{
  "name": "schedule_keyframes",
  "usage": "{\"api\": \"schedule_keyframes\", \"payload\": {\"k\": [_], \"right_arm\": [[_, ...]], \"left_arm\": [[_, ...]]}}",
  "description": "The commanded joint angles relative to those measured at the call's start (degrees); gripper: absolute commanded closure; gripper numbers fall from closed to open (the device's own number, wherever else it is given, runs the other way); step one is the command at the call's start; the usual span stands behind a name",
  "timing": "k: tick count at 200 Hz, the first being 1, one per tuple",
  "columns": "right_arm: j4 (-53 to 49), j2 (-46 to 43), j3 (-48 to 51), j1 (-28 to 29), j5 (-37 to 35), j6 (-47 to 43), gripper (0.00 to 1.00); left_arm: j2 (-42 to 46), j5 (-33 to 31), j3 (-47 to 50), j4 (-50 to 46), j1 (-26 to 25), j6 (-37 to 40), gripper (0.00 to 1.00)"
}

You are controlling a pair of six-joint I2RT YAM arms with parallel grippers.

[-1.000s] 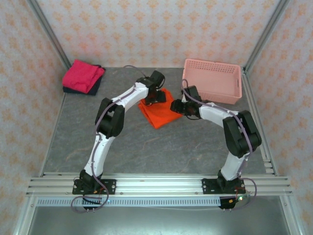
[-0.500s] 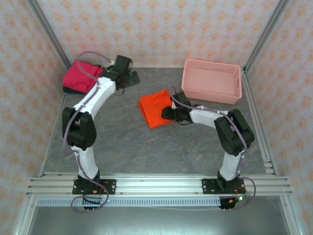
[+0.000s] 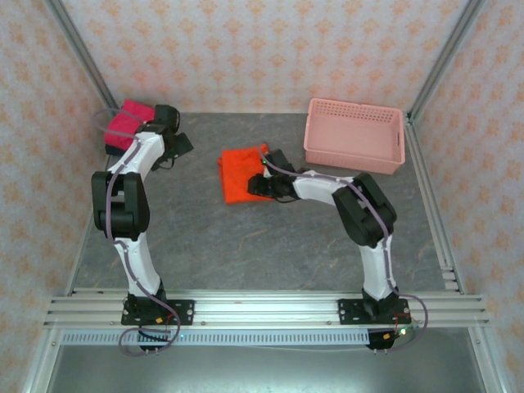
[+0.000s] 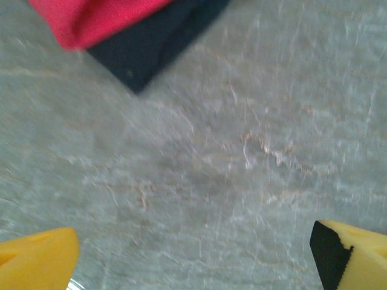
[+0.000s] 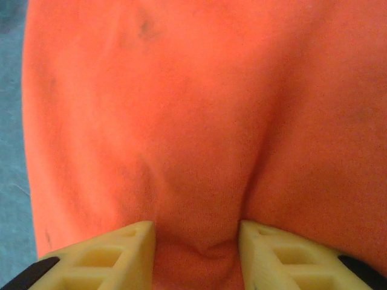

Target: Fold and stack the t-shirts

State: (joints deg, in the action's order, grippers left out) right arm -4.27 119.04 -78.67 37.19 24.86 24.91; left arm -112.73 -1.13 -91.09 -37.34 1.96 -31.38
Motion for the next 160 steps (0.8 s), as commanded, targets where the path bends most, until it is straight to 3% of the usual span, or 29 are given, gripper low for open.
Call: {"api": "schedule_keyframes", "payload": {"k": [1, 27, 53, 86, 132, 160], "right_arm": [[-1.5, 5.3, -7.0, 2.4, 0.9, 1.1, 0.58], [-3.0, 8.4, -13.1, 3.5, 2.1, 1.3, 0.58], [-1.2, 3.6, -11.6, 3.4, 2.4, 0.3, 0.55], [4.6, -6.3, -3.6, 3.3, 0.5, -0.2, 0.45], [8.6, -17.0, 8.7, 3.3, -1.4, -0.3, 0.45], [9.5, -18.8, 11.4, 3.3, -2.0, 0.3, 0.45]], "left_arm": [[3.8, 6.7, 5.2, 3.7, 0.0, -3.4, 0.01], [6.2, 9.3, 10.0, 7.0, 0.0, -3.1, 0.01], [5.0, 12.0, 9.1, 6.4, -0.4, -0.3, 0.00], [3.7, 5.0, 6.2, 4.3, 0.4, 3.1, 0.00], [-3.1, -7.0, -6.0, 0.3, 5.8, 6.6, 0.09], [-12.2, -8.0, -17.7, -6.6, 7.9, 2.8, 0.08]]}}
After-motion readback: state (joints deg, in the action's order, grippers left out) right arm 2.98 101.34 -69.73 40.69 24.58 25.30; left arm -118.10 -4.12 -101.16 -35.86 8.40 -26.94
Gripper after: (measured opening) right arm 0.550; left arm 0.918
